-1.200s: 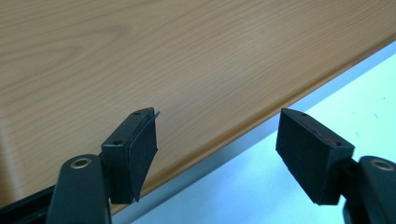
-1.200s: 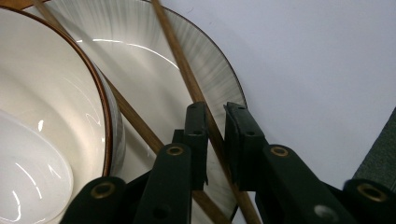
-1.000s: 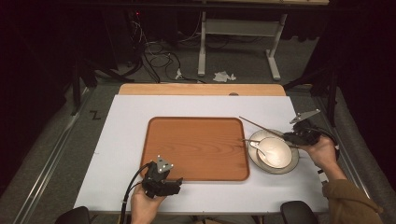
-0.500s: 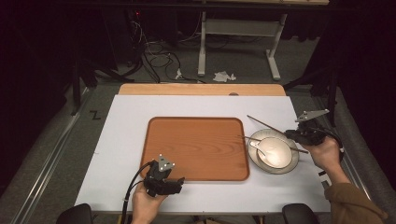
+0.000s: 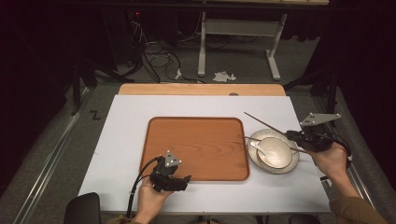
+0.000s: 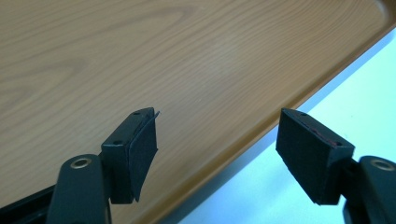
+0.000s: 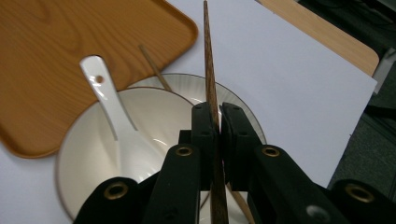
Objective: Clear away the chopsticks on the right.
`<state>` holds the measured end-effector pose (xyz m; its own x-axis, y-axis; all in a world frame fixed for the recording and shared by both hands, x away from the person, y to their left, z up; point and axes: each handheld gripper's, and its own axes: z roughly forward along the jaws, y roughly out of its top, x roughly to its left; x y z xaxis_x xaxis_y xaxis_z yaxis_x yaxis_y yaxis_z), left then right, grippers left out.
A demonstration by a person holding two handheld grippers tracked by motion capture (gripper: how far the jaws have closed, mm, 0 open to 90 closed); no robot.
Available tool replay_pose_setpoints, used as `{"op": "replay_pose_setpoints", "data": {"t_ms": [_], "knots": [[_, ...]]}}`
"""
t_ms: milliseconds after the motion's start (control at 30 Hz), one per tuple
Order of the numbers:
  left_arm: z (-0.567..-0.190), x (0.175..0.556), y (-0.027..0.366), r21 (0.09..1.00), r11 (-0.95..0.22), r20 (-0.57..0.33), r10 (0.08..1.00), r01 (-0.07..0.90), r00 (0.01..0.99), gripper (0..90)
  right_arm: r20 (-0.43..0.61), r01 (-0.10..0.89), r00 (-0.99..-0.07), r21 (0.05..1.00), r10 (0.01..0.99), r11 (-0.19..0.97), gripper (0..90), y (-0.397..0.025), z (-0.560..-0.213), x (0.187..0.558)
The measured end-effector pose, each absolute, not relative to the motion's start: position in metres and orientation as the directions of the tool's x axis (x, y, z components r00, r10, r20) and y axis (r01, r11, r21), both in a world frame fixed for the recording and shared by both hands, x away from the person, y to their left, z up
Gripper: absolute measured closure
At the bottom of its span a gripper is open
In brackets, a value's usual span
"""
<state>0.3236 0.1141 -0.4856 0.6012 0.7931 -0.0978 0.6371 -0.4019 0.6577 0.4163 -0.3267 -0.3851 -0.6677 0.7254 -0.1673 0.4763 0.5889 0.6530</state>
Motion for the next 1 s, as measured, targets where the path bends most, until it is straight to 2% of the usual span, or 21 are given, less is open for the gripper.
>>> {"op": "replay_pose_setpoints", "data": {"t_ms": [433,667,800,933,1000], "knots": [[-0.485,0.338,0.097,0.657,-0.438,-0.116,0.746,0.614,0.656,29.3,-0.137,0.458,-0.67,0.697,0.729,0.552,85.5,-0.288,-0.375,0.358],[-0.484,0.343,0.09,0.653,-0.463,-0.113,0.723,0.599,0.682,29.5,-0.131,0.447,-0.687,0.698,0.714,0.559,85.5,-0.26,-0.382,0.345],[-0.482,0.345,0.088,0.657,-0.459,-0.123,0.718,0.598,0.686,29.5,-0.087,0.466,-0.69,0.706,0.719,0.533,85.5,-0.242,-0.391,0.341],[-0.479,0.346,0.087,0.665,-0.469,-0.117,0.704,0.581,0.701,29.5,-0.127,0.46,-0.699,0.674,0.703,0.579,85.4,-0.207,-0.407,0.338],[-0.478,0.347,0.088,0.665,-0.47,-0.116,0.703,0.581,0.702,29.5,-0.122,0.465,-0.7,0.671,0.704,0.578,85.5,-0.204,-0.409,0.339]]}}
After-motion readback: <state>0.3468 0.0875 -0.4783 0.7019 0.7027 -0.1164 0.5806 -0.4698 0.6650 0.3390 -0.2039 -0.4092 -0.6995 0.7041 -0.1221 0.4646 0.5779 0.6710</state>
